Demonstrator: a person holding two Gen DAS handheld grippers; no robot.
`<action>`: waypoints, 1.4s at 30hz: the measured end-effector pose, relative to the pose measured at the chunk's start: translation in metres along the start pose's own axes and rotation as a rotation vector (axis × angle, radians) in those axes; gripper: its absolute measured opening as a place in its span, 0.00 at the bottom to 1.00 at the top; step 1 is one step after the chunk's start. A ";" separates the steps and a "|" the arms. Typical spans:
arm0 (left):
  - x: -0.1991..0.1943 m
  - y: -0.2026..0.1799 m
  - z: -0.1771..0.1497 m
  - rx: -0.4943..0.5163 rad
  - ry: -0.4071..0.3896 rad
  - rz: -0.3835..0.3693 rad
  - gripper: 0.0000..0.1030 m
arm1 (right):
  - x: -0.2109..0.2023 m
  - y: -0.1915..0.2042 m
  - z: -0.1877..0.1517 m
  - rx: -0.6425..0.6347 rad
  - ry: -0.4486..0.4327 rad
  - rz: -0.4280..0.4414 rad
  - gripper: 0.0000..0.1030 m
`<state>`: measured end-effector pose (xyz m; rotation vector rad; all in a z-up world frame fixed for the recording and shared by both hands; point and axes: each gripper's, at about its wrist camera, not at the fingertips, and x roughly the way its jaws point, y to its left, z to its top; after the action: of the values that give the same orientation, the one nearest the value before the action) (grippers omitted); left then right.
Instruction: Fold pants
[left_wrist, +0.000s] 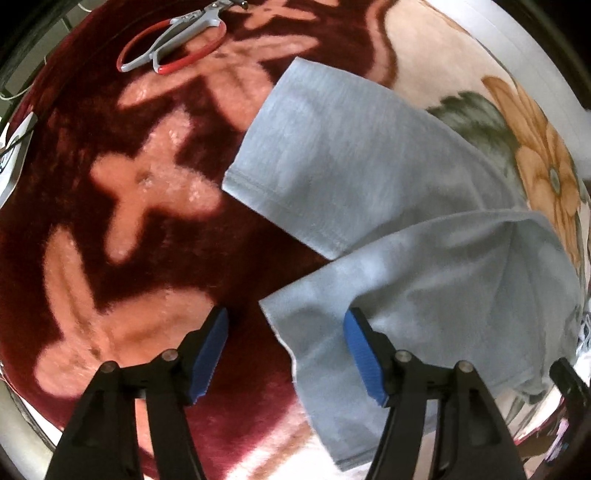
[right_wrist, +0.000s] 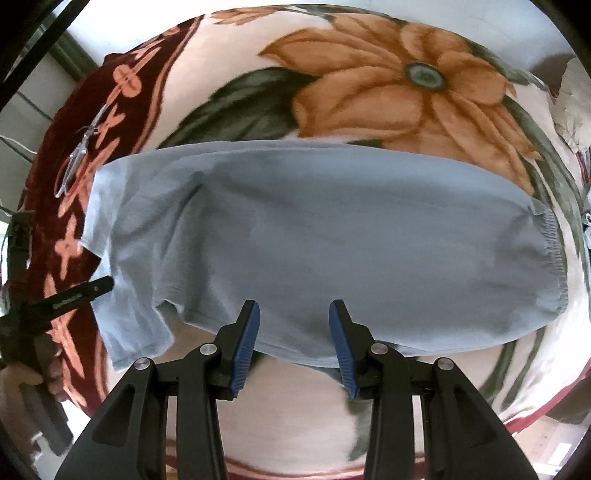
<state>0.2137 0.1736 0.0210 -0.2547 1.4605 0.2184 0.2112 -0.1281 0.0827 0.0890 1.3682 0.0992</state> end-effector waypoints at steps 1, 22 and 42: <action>-0.001 -0.002 -0.001 0.006 -0.010 -0.006 0.63 | -0.001 0.002 0.000 -0.001 -0.001 0.001 0.39; -0.098 -0.032 0.074 0.247 -0.258 0.000 0.06 | -0.010 0.003 0.015 0.031 -0.031 0.008 0.39; -0.007 -0.021 0.139 0.392 -0.201 0.147 0.24 | 0.053 0.031 0.023 0.002 0.078 0.011 0.39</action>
<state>0.3509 0.1954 0.0419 0.1887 1.2910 0.0694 0.2432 -0.0910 0.0395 0.0949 1.4461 0.1113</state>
